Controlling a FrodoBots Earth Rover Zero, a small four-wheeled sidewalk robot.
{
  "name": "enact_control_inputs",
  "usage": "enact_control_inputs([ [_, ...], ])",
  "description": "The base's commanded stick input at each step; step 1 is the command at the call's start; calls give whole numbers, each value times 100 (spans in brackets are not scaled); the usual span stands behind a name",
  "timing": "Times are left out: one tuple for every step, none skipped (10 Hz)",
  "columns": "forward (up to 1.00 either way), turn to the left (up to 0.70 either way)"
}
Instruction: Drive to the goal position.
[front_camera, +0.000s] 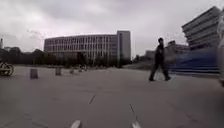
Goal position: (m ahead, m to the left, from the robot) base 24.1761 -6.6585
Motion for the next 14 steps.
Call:
enact_control_inputs([
  [70, -25],
  [70, -12],
  [70, -6],
  [70, -1],
  [70, 0],
  [70, 0],
  [70, 0],
  [70, 0],
  [70, 0],
  [70, 0],
  [70, 0],
  [70, 0],
  [70, 0],
  [70, 0],
])
